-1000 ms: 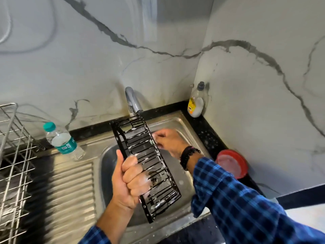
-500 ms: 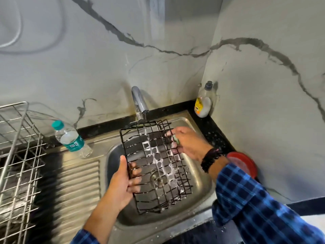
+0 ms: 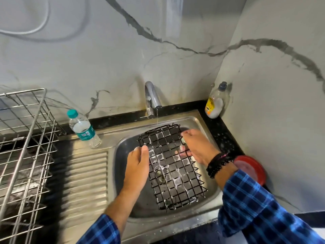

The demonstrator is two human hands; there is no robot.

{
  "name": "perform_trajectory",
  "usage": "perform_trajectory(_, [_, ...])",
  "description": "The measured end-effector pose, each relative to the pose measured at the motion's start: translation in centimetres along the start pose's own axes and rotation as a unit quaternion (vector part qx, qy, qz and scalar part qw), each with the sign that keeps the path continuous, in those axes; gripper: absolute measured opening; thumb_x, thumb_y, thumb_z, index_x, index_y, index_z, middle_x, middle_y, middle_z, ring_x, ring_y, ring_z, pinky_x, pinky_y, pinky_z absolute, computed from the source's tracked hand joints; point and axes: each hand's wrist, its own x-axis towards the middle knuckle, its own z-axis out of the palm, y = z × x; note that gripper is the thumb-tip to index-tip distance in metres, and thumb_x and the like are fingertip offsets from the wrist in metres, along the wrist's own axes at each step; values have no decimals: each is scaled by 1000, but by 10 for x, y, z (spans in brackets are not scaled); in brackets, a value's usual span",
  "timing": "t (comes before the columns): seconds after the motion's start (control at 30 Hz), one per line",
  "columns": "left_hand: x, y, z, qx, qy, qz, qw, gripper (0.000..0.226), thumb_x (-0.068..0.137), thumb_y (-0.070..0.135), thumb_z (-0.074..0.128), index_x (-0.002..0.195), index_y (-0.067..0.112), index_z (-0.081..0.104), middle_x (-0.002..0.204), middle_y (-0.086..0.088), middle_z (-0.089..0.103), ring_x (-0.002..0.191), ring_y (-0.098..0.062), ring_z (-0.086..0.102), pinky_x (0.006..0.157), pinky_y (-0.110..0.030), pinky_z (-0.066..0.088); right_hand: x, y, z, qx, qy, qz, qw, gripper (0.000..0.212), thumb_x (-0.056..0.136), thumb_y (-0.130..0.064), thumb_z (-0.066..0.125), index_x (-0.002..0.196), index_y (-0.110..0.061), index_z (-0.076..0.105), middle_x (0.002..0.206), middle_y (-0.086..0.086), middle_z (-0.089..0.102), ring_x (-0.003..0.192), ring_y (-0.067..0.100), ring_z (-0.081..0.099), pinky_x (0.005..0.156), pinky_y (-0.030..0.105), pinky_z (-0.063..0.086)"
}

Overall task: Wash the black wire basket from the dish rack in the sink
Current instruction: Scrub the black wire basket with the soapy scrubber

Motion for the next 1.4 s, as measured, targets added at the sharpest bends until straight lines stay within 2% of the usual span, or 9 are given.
perform_trajectory(0.13, [-7,12,9,-68,42,54,995,30,106,37,41,93,17,59,80,-1,53,68,-24,61,59,-32,56,-8,4,5,-111,72,-80,988,30,103,-8,44,132,-15,45,109,8,60,77,20,71,74,38,63])
perform_trajectory(0.23, [-5,22,10,-22,71,74,994,34,107,34,41,80,15,51,69,3,43,57,-6,43,57,-41,47,-13,6,9,-440,199,-212,849,61,97,-2,53,150,-14,25,124,14,62,100,25,70,83,36,60])
perform_trajectory(0.3, [-2,27,12,-39,109,58,992,35,107,34,40,79,17,50,68,2,44,58,-9,41,58,-38,42,-20,10,17,-488,230,-276,796,71,95,0,57,154,-14,21,128,14,62,100,22,70,81,31,59])
perform_trajectory(0.6, [16,32,16,-42,153,58,986,32,109,31,38,85,18,55,74,2,55,63,-5,48,58,-19,41,-42,18,58,-583,51,-347,733,78,91,8,57,156,-16,21,163,8,27,142,26,42,117,40,38])
perform_trajectory(0.8, [6,28,18,-45,108,86,989,34,108,33,38,87,14,56,74,-1,51,61,-4,45,57,-16,41,1,-8,19,-426,120,-368,818,50,104,-5,36,153,-12,38,156,8,44,135,28,50,111,40,43])
perform_trajectory(0.97, [10,37,23,-92,105,82,987,32,109,28,38,92,13,59,80,-4,61,67,-1,56,63,-22,46,-34,-10,57,-550,48,-405,729,72,94,5,49,157,-12,21,156,10,36,130,20,51,105,28,46])
perform_trajectory(1.1, [10,33,19,-115,107,72,985,32,109,30,36,95,15,60,89,-12,64,78,-15,60,70,-30,49,-32,-5,48,-522,2,-439,731,65,93,7,46,153,-17,36,160,6,36,145,19,38,118,36,37])
perform_trajectory(1.27, [-1,32,18,-84,85,97,988,35,109,32,36,85,14,54,72,-5,48,65,-9,45,61,-26,43,-6,-27,10,-529,180,-355,750,57,96,5,51,148,-19,42,137,5,60,110,16,67,93,25,53])
perform_trajectory(1.4, [4,38,21,-123,107,100,982,31,109,26,37,88,14,56,77,-2,54,65,1,49,60,-15,42,-35,-9,53,-507,106,-437,735,48,90,0,65,135,-16,57,128,5,65,105,14,69,88,26,58])
